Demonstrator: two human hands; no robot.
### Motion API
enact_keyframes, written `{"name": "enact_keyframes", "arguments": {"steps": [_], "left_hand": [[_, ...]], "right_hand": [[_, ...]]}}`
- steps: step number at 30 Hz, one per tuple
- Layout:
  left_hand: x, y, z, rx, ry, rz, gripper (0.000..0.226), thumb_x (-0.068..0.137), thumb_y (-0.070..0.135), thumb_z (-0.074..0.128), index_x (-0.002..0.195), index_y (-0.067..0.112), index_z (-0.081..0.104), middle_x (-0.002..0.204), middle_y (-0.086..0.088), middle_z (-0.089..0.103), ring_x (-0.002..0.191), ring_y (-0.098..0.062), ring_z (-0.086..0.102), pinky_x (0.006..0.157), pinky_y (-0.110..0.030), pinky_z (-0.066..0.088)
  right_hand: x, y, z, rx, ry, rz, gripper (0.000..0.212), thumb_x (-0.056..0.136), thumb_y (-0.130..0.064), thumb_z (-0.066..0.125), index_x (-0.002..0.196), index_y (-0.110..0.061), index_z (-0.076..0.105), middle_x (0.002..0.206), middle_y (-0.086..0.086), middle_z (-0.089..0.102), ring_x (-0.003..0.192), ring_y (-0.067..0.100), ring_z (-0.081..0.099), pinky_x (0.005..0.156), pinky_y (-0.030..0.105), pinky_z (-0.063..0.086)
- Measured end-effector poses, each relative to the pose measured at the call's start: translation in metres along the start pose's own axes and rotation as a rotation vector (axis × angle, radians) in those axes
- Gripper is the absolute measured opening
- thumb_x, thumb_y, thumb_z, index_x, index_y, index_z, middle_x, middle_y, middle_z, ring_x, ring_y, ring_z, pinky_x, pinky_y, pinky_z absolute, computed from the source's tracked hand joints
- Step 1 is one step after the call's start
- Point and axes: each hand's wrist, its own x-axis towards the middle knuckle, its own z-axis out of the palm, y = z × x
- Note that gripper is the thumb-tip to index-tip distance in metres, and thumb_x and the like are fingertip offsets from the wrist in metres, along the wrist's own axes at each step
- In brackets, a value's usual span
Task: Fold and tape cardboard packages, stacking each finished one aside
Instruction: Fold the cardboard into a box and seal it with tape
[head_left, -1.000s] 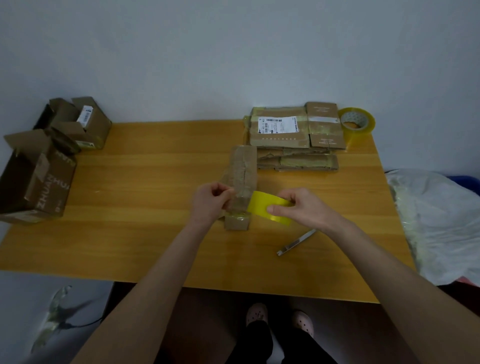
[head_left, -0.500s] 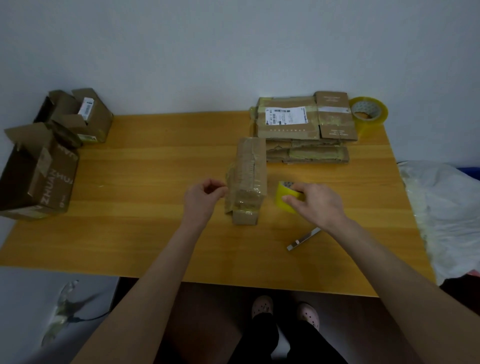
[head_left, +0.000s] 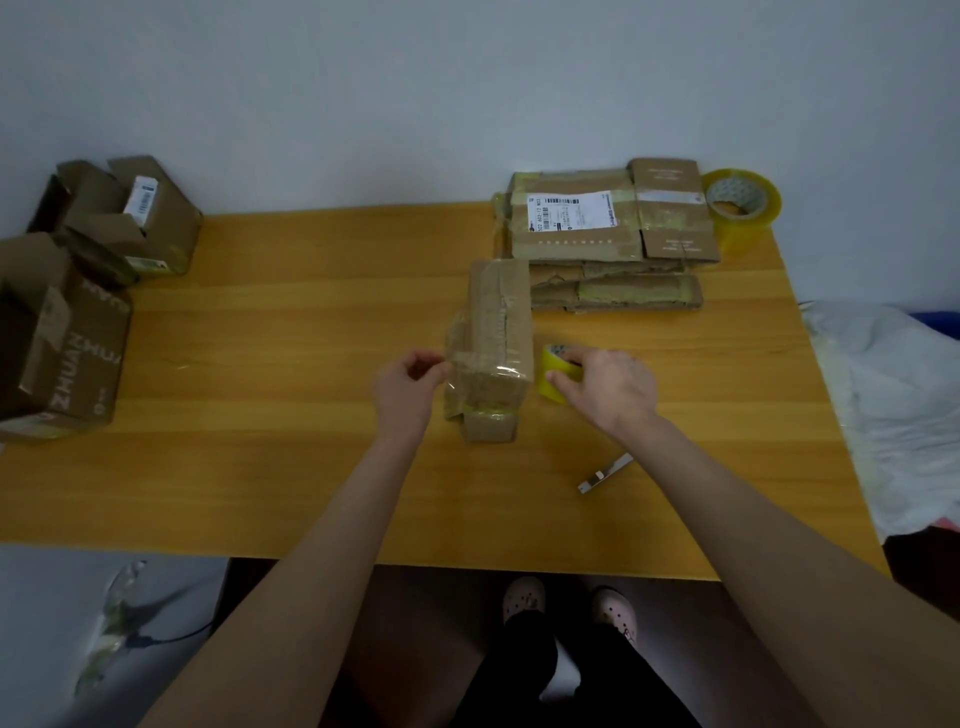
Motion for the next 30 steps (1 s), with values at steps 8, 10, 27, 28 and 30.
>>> {"name": "enact_keyframes", "arguments": {"steps": [8,10,27,28,30], "left_hand": [[0.012,-0.015,0.023,-0.018,-0.084,-0.068,0.017,0.088,0.001,0.062,0.104,-0.002,0.066,0.084,-0.002,0.066,0.069,-0.008,0.057,0.063,-0.023,0.055],[0.010,-0.012,0.025,-0.074,-0.109,-0.094,0.040,0.091,0.001,0.059,0.130,0.001,0.054,0.103,-0.014,0.064,0.069,-0.012,0.059,0.057,-0.016,0.054],[-0.017,-0.027,0.028,0.881,-0.216,0.749,0.069,0.062,-0.007,0.079,0.127,0.002,0.058,0.134,-0.014,0.056,0.125,-0.032,0.052,0.105,-0.046,0.033],[-0.017,-0.025,0.027,0.893,-0.216,0.737,0.070,0.062,-0.006,0.080,0.128,0.005,0.058,0.136,-0.014,0.054,0.126,-0.033,0.051,0.106,-0.046,0.031],[-0.013,-0.021,0.028,0.928,-0.217,0.740,0.070,0.065,-0.004,0.078,0.130,0.008,0.057,0.140,-0.017,0.049,0.128,-0.039,0.047,0.106,-0.049,0.030]], "right_hand": [[0.012,-0.011,0.007,0.018,-0.068,0.002,0.039,0.098,-0.047,0.044,0.129,-0.026,0.055,0.095,0.005,0.066,0.092,0.024,0.060,0.081,0.033,0.041],[0.012,-0.012,0.008,0.022,-0.067,-0.001,0.039,0.098,-0.047,0.044,0.129,-0.025,0.055,0.099,0.007,0.068,0.098,0.025,0.060,0.084,0.034,0.042],[0.013,-0.008,0.023,0.263,-0.273,-0.069,0.040,0.091,-0.042,0.061,0.123,-0.020,0.060,0.121,0.003,0.065,0.111,0.025,0.059,0.087,0.039,0.049],[0.013,-0.005,0.022,0.304,-0.283,-0.067,0.039,0.091,-0.040,0.061,0.124,-0.018,0.061,0.123,0.003,0.064,0.113,0.025,0.058,0.089,0.038,0.048],[0.013,-0.002,0.022,0.356,-0.291,-0.065,0.042,0.092,-0.037,0.061,0.128,-0.015,0.059,0.130,0.004,0.060,0.119,0.024,0.054,0.095,0.037,0.046]]}}
